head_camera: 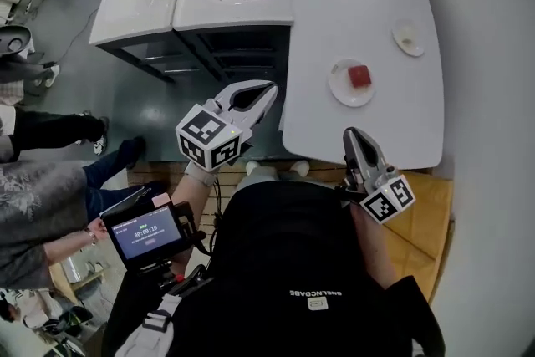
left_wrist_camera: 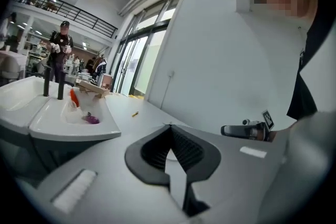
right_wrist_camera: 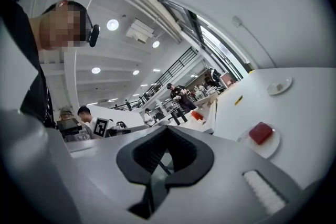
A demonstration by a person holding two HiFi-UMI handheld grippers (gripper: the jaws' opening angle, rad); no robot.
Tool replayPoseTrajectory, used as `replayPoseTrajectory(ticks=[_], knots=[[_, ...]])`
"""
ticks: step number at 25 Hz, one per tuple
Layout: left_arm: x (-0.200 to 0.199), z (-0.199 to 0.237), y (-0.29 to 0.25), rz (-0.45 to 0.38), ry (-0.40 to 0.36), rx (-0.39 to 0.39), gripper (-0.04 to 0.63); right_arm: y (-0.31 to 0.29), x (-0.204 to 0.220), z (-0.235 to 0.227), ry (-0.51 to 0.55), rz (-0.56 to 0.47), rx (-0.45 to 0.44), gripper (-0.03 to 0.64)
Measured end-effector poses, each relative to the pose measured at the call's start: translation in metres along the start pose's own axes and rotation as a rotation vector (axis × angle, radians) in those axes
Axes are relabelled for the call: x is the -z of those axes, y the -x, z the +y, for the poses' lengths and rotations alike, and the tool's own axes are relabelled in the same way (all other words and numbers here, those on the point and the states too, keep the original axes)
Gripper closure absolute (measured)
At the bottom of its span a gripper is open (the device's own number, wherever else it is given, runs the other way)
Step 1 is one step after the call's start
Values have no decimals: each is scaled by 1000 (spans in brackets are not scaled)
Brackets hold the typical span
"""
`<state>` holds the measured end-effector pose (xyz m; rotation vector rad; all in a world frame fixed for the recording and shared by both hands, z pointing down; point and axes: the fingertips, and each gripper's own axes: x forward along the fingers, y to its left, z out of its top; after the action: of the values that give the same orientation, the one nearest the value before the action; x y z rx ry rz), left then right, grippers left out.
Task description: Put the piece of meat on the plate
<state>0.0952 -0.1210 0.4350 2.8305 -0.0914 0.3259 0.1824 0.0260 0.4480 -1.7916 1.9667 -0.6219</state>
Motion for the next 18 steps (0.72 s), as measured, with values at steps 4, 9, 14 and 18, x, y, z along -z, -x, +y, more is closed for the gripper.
replayPoseTrajectory(ticks=[4,9,14,18], knots=[[-21,-4,74,-74,69,-73,575,-32,-11,61,29,32,-84,612],[-5,26,112,-137,156,-200,575,-80,9,72,30,85,-188,612],[7,26,159,-189,208,-308,575,-107,25,102,33,144,-287,612],[12,12,203,-223,230,-376,575,-115,33,144,40,186,-361,612]])
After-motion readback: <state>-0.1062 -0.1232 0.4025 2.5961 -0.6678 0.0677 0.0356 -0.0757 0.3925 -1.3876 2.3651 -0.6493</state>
